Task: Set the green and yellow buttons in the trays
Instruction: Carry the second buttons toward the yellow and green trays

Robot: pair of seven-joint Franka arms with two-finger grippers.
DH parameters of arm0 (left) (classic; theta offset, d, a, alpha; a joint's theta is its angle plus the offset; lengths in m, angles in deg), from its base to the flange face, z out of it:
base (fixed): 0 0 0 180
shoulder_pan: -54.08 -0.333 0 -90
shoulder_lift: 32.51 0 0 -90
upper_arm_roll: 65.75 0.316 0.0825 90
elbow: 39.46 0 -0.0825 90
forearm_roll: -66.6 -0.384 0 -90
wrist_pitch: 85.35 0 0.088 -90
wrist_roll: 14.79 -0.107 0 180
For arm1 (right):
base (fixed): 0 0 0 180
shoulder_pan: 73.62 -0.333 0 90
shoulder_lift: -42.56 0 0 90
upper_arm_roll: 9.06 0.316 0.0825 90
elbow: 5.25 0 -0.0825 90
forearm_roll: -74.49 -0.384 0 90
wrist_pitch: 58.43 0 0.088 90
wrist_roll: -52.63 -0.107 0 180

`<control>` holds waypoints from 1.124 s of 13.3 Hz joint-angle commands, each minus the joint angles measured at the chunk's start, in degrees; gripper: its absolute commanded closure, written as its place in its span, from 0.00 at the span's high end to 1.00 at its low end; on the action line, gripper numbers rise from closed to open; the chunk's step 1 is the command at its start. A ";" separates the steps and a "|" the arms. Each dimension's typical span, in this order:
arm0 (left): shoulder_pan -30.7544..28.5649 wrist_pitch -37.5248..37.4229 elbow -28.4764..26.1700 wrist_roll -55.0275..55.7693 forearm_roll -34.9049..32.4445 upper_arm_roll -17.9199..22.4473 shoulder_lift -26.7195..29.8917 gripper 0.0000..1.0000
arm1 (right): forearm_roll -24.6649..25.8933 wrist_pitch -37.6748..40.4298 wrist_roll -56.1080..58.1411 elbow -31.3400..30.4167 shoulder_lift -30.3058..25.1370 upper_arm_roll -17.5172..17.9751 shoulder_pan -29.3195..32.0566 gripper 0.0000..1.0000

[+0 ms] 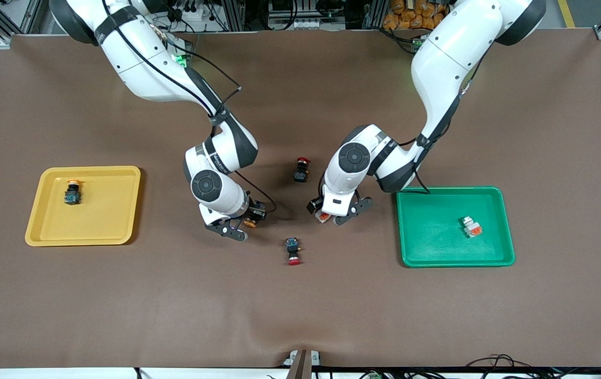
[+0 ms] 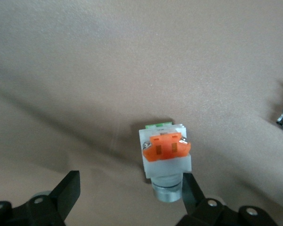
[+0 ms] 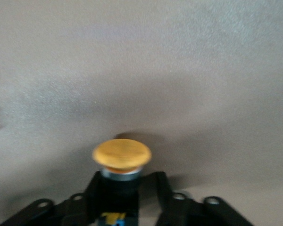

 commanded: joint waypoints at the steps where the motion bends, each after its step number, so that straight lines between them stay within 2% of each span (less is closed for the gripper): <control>1: 0.97 0.39 3.45 2.38 -1.18 0.61 -2.19 0.92 | 0.79 1.90 -0.41 0.13 -1.10 0.43 1.84 0.00; 3: 1.50 0.82 3.98 2.47 -1.18 1.22 -2.80 0.90 | 0.97 8.82 0.38 1.44 -2.59 0.43 3.95 0.00; 5: 1.67 2.05 4.25 2.47 -1.18 1.31 -3.85 0.77 | 1.05 15.60 4.31 2.68 -4.34 0.43 7.46 0.00; 7: 1.67 2.67 4.33 2.38 -1.18 1.31 -4.38 0.54 | 1.05 19.74 9.06 2.60 -6.45 0.43 10.80 0.00; 10: 1.50 2.67 4.25 1.77 -1.27 1.31 -4.12 0.06 | 1.32 26.42 17.93 1.63 -8.57 0.34 15.72 0.00; 11: 1.24 2.67 4.25 1.51 -1.44 1.40 -3.60 0.00 | 1.32 27.13 21.27 0.41 -9.27 0.34 17.92 0.00; 13: 0.36 1.54 4.16 1.51 -2.93 1.75 -1.76 0.00 | 1.49 27.23 25.59 -1.27 -10.50 0.34 20.21 0.00; 15: -0.96 -3.80 4.25 -0.93 -3.29 1.75 1.22 0.00 | 1.58 28.28 31.20 -1.97 -11.56 0.26 23.46 0.00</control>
